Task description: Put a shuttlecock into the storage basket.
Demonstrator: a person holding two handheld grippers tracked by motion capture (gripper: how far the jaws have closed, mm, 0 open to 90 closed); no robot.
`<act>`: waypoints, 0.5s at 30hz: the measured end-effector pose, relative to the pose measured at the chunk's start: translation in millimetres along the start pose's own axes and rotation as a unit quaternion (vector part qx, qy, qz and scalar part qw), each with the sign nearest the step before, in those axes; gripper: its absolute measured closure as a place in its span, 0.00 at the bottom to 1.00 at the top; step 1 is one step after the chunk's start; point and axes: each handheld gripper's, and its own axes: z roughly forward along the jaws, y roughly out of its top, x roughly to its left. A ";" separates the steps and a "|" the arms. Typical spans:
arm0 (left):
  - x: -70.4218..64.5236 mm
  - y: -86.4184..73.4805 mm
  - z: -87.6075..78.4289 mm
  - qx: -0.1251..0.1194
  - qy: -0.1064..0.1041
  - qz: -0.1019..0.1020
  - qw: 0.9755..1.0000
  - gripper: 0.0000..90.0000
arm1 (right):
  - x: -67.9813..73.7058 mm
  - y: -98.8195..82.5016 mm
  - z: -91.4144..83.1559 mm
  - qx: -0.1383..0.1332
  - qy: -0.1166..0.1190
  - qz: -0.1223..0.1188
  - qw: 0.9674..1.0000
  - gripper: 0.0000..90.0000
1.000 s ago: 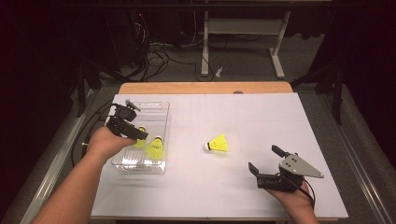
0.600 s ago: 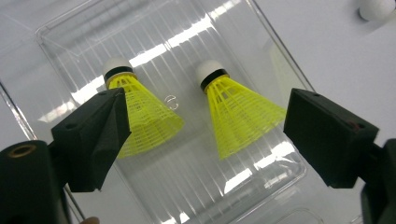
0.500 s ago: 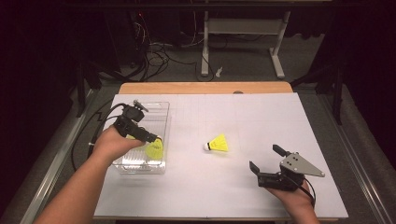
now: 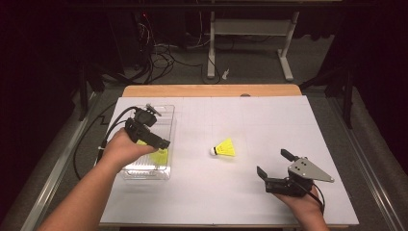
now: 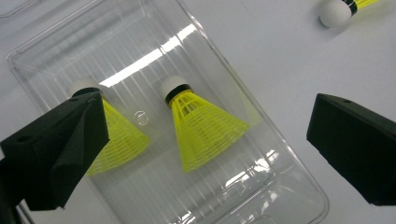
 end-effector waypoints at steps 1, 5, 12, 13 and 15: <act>-2.3 1.1 -0.1 -0.001 0.000 0.002 1.000 0.00 | 0.2 -0.2 0.2 0.001 0.000 0.000 1.000 0.03; -12.1 5.3 0.9 -0.002 -0.004 0.015 1.000 0.01 | 0.3 0.5 1.6 0.000 0.001 -0.001 1.000 0.03; -29.6 14.2 4.8 -0.005 -0.009 0.032 0.999 0.01 | 0.6 0.5 1.4 0.001 0.002 -0.002 1.000 0.03; -31.8 15.5 5.8 -0.005 -0.011 0.034 0.999 0.01 | 0.6 0.5 1.2 -0.001 0.002 -0.002 1.000 0.03; -36.9 18.3 7.8 -0.005 -0.012 0.038 0.999 0.01 | 0.9 0.8 0.5 0.000 0.002 -0.003 1.000 0.02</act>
